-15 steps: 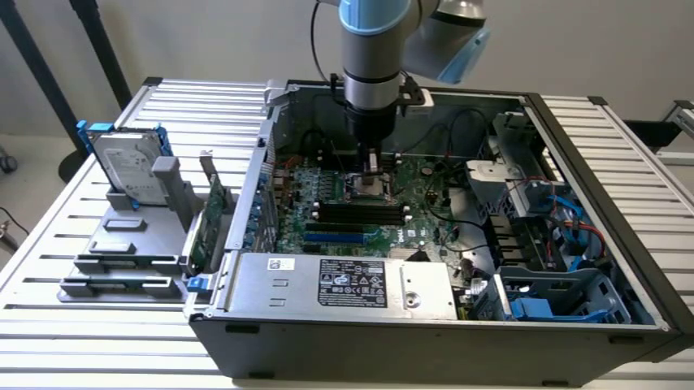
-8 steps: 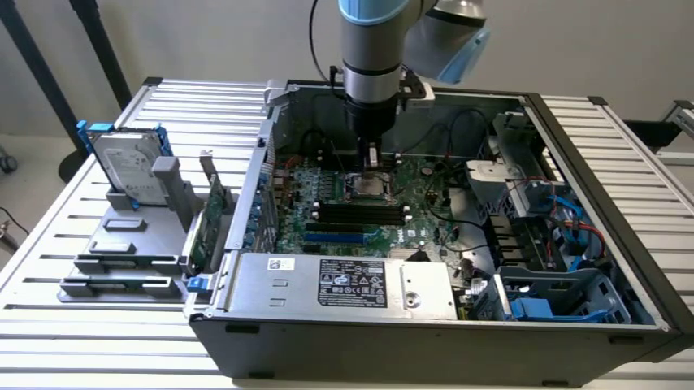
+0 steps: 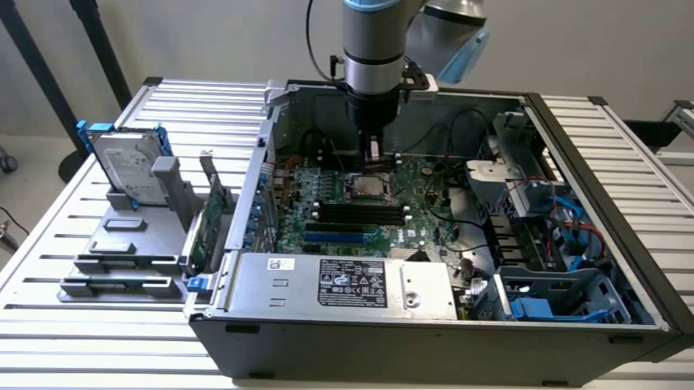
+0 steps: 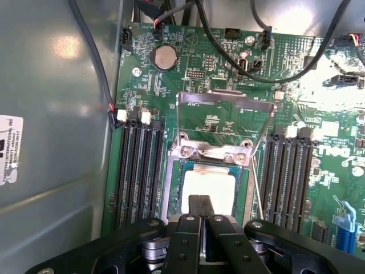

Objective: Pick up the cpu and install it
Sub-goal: 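Place the cpu into insertion slot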

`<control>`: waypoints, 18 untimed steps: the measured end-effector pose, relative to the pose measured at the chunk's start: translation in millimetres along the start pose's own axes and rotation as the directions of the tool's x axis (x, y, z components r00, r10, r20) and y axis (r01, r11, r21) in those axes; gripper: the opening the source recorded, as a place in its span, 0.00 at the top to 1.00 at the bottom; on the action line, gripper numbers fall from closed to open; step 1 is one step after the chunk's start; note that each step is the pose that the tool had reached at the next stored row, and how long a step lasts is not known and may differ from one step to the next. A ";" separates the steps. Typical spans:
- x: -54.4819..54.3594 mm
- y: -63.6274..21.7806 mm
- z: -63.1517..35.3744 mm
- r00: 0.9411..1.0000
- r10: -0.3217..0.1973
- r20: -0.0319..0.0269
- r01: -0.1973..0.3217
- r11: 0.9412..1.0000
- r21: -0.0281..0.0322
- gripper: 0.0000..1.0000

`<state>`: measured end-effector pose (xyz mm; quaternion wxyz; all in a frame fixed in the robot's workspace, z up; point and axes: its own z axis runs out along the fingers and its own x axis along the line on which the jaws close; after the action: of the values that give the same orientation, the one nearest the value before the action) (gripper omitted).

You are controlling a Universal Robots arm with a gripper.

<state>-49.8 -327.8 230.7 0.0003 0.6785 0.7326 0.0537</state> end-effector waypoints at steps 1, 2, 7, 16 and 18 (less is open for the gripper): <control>-0.7 0.1 -0.5 1.000 0.000 0.000 0.000 1.000 0.000 0.89; -1.4 0.2 -0.8 1.000 0.000 0.000 0.000 1.000 0.001 0.89; -2.9 6.2 -3.3 1.000 0.000 0.000 0.000 1.000 0.002 0.89; -9.6 35.0 -21.5 1.000 0.001 -0.001 -0.001 1.000 0.013 0.89; -11.3 42.7 -25.7 1.000 0.001 -0.001 -0.001 1.000 0.016 0.89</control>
<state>-8.3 -337.8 258.9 -0.0054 0.6789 0.7326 0.0483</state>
